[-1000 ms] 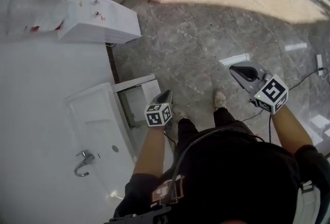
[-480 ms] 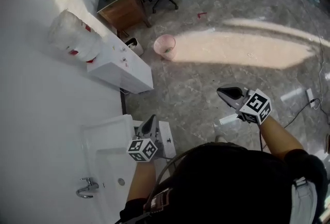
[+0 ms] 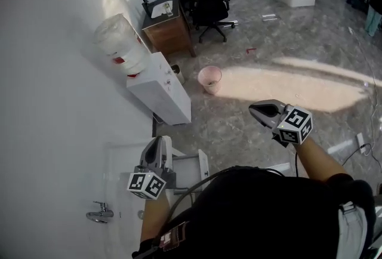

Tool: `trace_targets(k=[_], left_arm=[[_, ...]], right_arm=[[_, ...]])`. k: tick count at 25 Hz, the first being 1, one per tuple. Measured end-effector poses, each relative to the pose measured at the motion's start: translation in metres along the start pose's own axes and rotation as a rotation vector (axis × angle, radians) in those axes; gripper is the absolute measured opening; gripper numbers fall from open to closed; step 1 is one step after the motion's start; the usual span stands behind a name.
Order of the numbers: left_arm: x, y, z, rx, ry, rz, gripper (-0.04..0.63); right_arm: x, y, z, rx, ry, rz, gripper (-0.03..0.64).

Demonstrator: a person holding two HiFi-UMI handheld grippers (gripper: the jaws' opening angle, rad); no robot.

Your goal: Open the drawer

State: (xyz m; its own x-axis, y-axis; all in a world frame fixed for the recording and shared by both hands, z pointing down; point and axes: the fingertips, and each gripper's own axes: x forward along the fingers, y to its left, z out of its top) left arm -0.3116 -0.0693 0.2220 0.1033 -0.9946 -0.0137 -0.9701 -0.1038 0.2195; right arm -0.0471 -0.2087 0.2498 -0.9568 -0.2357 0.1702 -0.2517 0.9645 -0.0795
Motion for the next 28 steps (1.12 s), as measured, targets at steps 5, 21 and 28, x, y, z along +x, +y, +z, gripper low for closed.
trace_targets(k=[5, 21, 28], left_arm=[[-0.048, 0.011, 0.031, 0.012, -0.082, 0.035, 0.0], [-0.121, 0.019, 0.057, 0.012, -0.149, 0.083, 0.0], [-0.147, 0.029, 0.054, 0.006, -0.141, 0.151, 0.0]], right_arm=[[0.018, 0.028, 0.027, -0.037, -0.016, 0.044, -0.003], [0.048, 0.063, 0.054, -0.029, -0.019, 0.094, -0.003], [0.072, 0.083, 0.053, -0.042, -0.012, 0.168, -0.003]])
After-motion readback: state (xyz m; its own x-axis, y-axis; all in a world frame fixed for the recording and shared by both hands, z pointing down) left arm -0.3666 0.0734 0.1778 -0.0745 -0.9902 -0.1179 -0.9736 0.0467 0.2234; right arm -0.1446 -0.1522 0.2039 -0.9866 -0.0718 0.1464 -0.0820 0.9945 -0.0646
